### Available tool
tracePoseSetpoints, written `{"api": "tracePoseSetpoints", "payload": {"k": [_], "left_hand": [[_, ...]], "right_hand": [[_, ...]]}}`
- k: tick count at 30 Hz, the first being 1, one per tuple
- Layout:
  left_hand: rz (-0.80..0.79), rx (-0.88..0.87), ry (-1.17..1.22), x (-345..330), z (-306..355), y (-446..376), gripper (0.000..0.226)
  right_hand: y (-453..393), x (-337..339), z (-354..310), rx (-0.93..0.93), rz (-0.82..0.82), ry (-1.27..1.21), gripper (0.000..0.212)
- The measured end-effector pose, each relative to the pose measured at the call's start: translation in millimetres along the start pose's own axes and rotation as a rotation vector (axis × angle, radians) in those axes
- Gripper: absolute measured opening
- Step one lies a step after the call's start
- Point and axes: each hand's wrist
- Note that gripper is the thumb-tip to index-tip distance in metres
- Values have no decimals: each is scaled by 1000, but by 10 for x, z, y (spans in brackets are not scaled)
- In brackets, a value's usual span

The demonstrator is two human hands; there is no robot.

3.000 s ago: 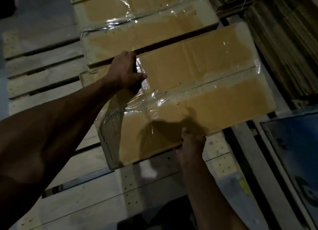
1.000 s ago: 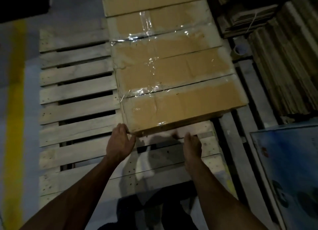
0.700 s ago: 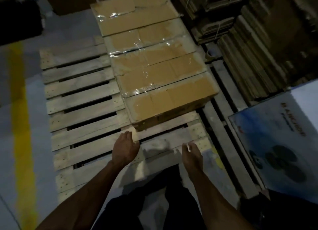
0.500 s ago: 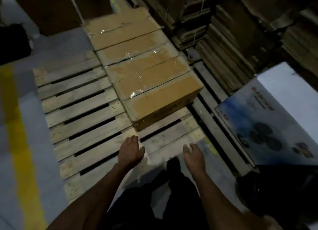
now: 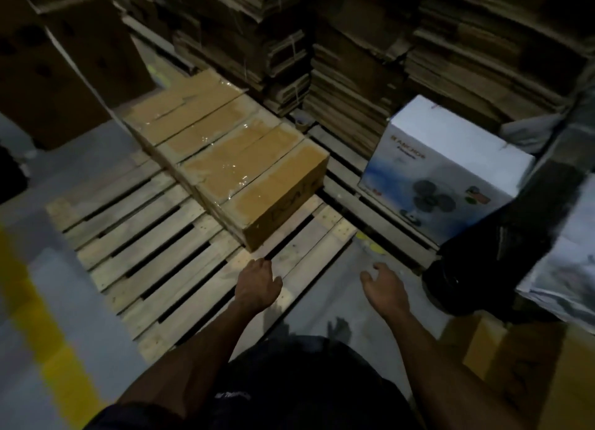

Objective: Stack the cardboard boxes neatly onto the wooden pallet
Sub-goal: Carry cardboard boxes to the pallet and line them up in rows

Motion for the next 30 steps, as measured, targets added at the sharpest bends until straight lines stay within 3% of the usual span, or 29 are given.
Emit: {"api": "tracePoseSetpoints", "payload": {"k": [5,13,24,30], "left_hand": [[2,-97,-88,-66,392,76,50],[-52,-306,-234,-544,1445,378,86],[-131,-674,-543,-1449,3193,794,82],[-226,-875,-705,-1892,4210,683,63]], "right_hand": [[318,199,422,-29,57,-58,60],[975,479,1652,-146,159,-76,61],[1978,700,3179,-487,315,-246,54],[2177,906,3700,-676,399,-409,60]]}}
Point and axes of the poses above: each hand's wrist, its own y-axis away from the middle knuckle, its own x-axis out of the back of the hand, z = x × y, and after that the axes turned 9 degrees about -z, right-handed
